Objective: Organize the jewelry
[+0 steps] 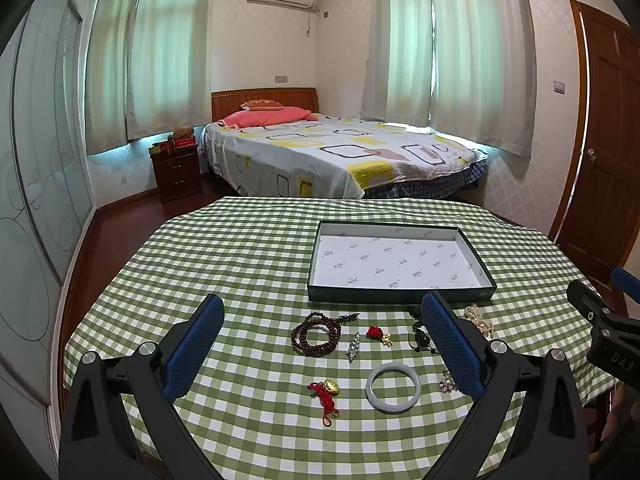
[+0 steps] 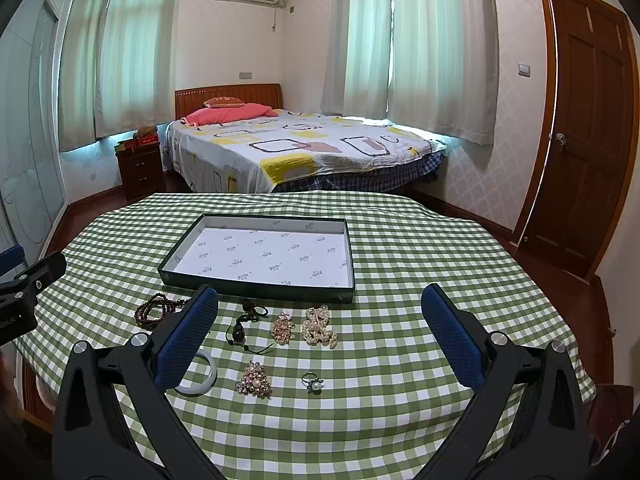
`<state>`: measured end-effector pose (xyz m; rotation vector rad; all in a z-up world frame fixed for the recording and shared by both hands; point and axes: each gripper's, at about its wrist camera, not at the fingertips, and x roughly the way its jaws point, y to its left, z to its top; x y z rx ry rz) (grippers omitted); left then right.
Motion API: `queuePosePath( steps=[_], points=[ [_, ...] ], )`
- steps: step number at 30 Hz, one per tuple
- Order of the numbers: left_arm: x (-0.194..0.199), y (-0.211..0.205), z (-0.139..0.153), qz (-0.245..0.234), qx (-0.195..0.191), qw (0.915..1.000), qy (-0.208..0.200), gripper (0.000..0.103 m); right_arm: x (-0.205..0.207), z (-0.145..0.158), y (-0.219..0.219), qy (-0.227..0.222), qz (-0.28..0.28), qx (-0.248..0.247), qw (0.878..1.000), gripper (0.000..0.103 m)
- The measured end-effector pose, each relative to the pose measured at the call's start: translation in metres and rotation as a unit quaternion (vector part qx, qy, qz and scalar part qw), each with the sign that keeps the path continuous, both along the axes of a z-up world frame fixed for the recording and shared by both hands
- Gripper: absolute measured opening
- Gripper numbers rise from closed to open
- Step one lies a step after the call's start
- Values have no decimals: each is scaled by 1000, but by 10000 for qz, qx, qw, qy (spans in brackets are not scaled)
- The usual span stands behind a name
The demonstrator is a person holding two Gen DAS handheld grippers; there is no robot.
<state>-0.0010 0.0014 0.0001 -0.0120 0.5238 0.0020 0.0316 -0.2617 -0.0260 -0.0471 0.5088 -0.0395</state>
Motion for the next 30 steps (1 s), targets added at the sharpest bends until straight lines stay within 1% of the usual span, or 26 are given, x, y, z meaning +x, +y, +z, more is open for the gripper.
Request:
queuePosePath(
  steps=[10, 11, 13, 30],
  points=[
    [2, -2, -3, 22, -21, 10000, 34, 96, 6, 5, 4, 16, 13, -7, 10000, 99],
    [2, -2, -3, 22, -20, 10000, 33, 96, 0, 0, 1, -12, -3, 10, 10000, 99],
    [0, -4, -1, 13, -9, 10000, 16, 96, 1, -1, 0, -10, -6, 12, 10000, 99],
    [2, -1, -2, 22, -26, 10000, 50, 96, 1, -2, 1, -2, 3, 1, 10000, 99]
  ],
)
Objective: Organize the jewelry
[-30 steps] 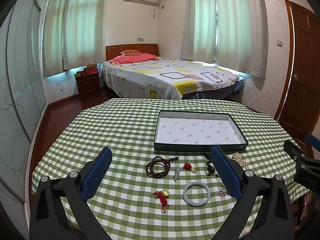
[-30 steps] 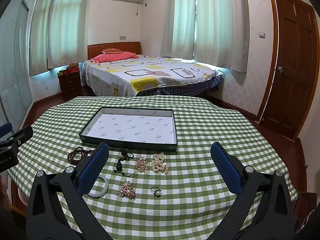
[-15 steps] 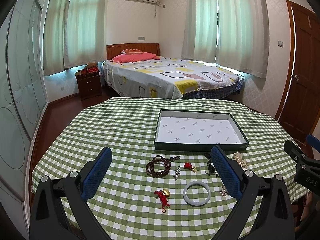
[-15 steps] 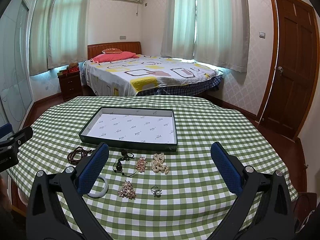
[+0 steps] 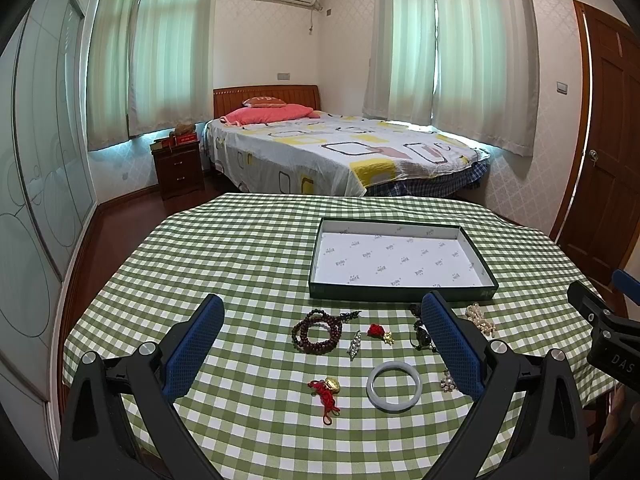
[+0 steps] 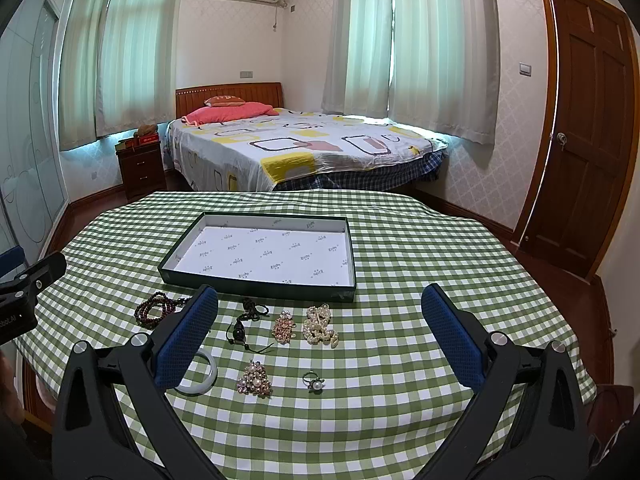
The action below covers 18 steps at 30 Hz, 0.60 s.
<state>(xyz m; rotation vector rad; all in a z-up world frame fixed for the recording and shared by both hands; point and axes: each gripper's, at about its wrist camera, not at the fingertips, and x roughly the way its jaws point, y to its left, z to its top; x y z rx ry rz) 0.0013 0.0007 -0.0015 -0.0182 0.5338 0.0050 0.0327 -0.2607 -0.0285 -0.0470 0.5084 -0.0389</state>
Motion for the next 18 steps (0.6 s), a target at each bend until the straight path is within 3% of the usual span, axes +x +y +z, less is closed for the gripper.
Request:
queuePosePath(
  steps=[18],
  points=[
    [0, 2, -3, 14, -20, 10000, 11, 96, 0, -2, 1, -2, 9, 2, 10000, 99]
  ],
)
